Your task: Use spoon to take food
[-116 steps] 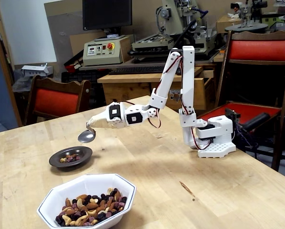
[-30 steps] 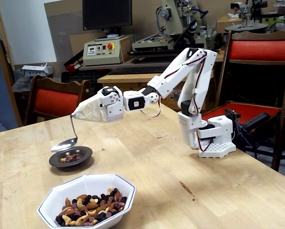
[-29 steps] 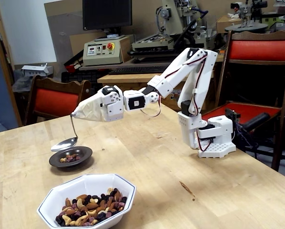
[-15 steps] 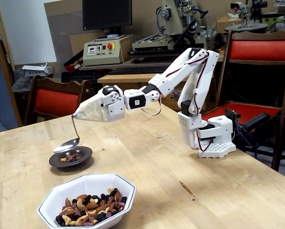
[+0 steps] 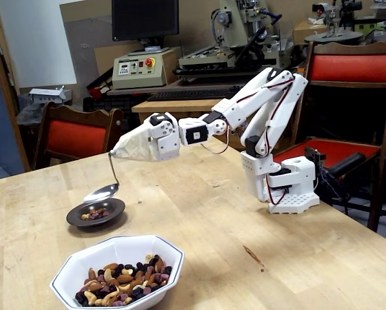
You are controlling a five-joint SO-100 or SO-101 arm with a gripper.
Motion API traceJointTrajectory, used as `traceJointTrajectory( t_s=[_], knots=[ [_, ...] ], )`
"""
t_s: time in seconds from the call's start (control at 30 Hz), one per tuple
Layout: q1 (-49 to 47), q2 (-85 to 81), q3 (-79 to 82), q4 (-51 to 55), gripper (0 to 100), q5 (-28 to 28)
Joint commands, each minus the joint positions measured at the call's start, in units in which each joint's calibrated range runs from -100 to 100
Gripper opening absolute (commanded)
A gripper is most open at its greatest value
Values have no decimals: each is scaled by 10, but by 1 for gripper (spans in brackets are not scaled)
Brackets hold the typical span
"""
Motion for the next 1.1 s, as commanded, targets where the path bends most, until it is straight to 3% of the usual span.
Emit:
traceJointTrajectory(
  t_s=[0.0, 1.07],
  knots=[
    [0, -102, 28, 16, 4, -1],
    [1, -145, 52, 38, 4, -1]
  ],
)
